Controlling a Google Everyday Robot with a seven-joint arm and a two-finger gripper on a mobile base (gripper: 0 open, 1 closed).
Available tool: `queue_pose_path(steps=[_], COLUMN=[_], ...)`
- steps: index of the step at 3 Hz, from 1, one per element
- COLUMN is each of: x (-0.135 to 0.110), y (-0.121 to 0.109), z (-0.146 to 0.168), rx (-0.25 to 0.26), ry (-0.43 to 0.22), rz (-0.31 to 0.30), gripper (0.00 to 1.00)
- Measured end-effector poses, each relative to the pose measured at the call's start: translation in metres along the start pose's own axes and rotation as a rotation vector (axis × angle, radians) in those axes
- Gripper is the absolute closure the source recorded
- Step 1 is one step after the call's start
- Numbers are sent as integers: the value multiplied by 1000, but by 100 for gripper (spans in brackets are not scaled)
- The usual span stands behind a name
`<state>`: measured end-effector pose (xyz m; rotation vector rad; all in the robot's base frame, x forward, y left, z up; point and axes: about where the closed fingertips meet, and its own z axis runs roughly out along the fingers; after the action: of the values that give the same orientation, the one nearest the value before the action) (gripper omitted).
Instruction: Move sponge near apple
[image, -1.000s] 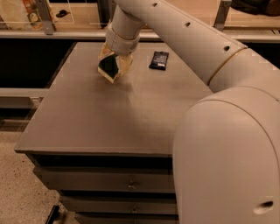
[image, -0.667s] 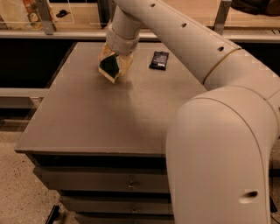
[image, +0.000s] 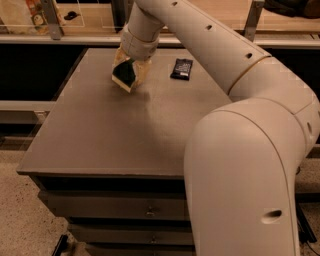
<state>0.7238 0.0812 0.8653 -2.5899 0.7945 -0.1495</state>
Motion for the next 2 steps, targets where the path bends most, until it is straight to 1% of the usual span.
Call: queue_pose_path(steps=[2], x=[-1], y=[0], z=[7], rx=[-5], ry=[-6], rz=[-2], gripper=[13])
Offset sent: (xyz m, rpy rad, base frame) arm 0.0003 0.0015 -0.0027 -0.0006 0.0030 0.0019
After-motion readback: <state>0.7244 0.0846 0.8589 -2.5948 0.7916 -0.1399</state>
